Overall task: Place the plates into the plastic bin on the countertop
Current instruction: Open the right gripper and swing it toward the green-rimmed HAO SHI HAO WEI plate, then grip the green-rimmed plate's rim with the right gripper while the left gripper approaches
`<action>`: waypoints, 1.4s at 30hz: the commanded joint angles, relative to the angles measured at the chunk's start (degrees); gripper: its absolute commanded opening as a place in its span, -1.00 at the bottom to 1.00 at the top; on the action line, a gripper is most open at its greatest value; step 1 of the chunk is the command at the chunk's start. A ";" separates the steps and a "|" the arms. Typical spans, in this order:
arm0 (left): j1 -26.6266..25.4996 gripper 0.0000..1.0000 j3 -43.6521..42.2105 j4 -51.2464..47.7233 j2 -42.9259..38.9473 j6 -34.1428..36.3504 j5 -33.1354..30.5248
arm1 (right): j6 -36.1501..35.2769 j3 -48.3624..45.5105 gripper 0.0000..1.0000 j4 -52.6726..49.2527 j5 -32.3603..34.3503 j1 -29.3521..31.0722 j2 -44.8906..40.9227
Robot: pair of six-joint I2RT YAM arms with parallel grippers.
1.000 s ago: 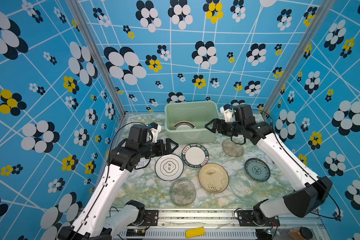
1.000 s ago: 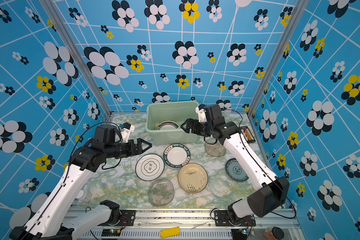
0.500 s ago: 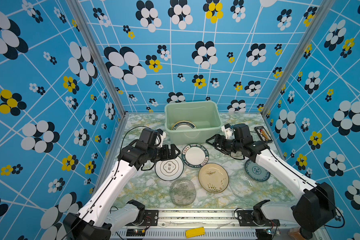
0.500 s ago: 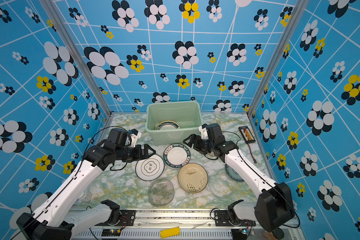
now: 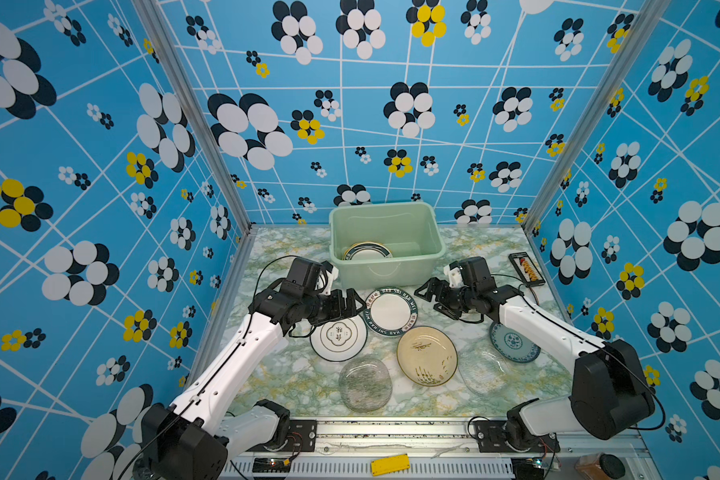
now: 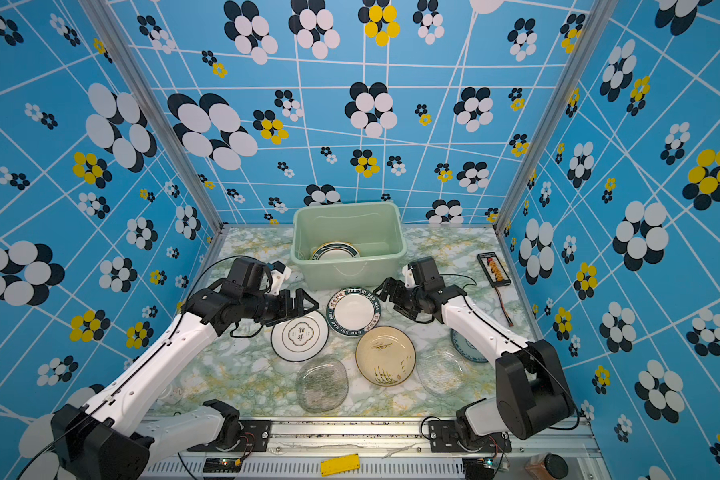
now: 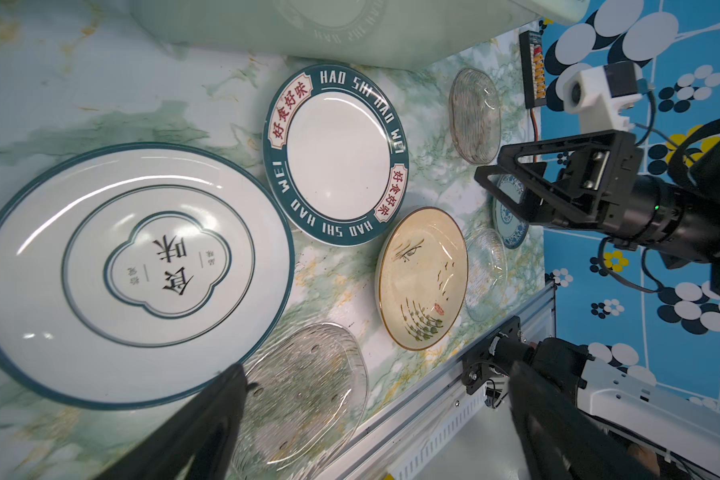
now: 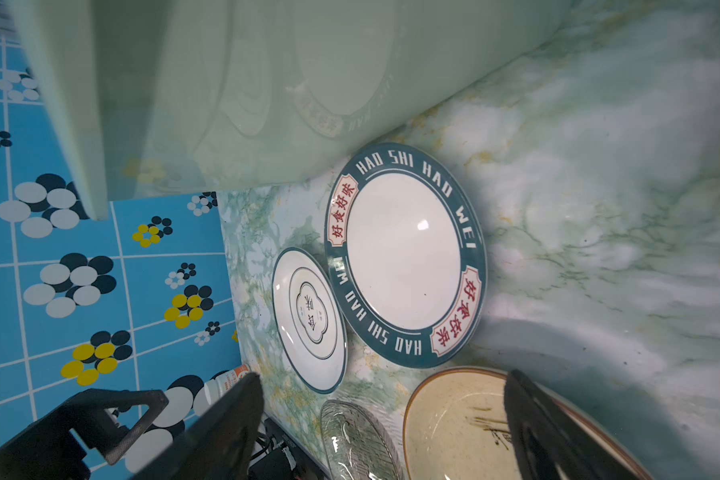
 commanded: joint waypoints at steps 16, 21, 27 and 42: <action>-0.84 0.98 2.56 13.92 22.99 15.43 2.51 | 5.69 -1.33 0.84 15.66 -7.16 -1.73 15.32; -2.08 0.99 5.27 13.93 28.12 15.77 0.52 | 6.58 -0.89 0.84 16.92 -8.99 -1.70 17.53; -4.56 0.99 8.97 12.42 33.06 15.80 -4.09 | 7.30 -0.32 0.83 17.58 -10.60 -1.76 19.52; -5.79 0.98 13.23 9.22 39.02 13.46 -7.14 | 10.61 -0.82 0.71 22.93 -14.25 -1.35 21.11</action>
